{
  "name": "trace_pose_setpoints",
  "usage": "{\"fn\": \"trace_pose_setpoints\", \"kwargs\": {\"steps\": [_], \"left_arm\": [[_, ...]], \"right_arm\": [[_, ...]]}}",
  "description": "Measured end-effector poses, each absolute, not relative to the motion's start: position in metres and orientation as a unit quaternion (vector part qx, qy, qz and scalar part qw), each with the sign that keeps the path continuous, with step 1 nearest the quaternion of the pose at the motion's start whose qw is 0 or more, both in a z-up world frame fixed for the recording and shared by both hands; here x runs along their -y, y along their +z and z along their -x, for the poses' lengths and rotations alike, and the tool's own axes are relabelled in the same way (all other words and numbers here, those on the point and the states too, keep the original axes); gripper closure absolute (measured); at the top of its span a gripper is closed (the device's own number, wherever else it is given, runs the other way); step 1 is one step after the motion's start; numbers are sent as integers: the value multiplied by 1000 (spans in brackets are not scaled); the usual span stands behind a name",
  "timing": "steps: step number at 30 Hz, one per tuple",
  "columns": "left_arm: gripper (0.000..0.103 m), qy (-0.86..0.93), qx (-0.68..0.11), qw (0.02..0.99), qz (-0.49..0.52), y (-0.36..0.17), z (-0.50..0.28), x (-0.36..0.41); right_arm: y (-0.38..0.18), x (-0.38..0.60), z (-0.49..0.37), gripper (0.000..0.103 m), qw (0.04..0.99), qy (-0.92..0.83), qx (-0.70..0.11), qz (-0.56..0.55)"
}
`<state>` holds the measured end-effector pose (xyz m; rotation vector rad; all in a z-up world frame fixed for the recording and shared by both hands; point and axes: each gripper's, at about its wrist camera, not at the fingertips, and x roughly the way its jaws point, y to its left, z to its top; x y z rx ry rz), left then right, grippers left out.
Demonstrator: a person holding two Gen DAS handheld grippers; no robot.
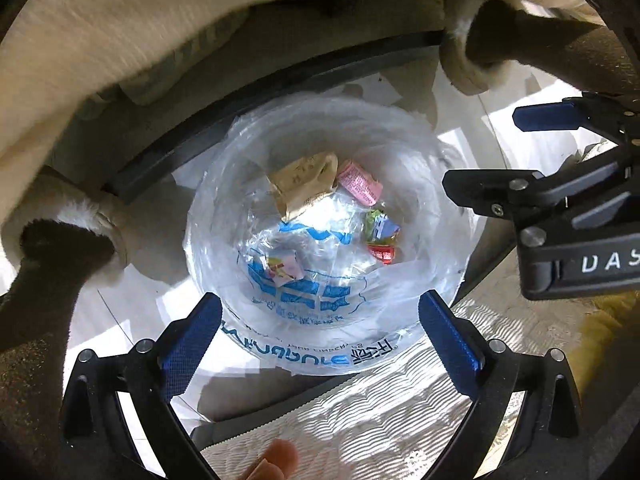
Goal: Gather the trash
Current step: 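Open the right tool over the bag while the left tool drops the paper bag, then raise both open tools back over the bed toward the tissue balls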
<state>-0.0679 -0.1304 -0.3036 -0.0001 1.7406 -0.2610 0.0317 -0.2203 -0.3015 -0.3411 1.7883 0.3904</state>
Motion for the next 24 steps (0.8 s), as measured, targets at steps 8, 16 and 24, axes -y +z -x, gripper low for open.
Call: {"fn": "trace_pose_setpoints", "kwargs": {"steps": [8,16,24], "left_arm": [[6,-113,-736,667,-8,-270,70,132],[6,-92,-685,722,-40,-222,73,133],[6,-90,-626,774,-36,-174,81,129]], "right_arm": [[-269,218,-29,6,627,171,-746,144],[-232,218,-20,6,657,186,-717,139],[-181,222,-8,6,717,196,-656,133]]}}
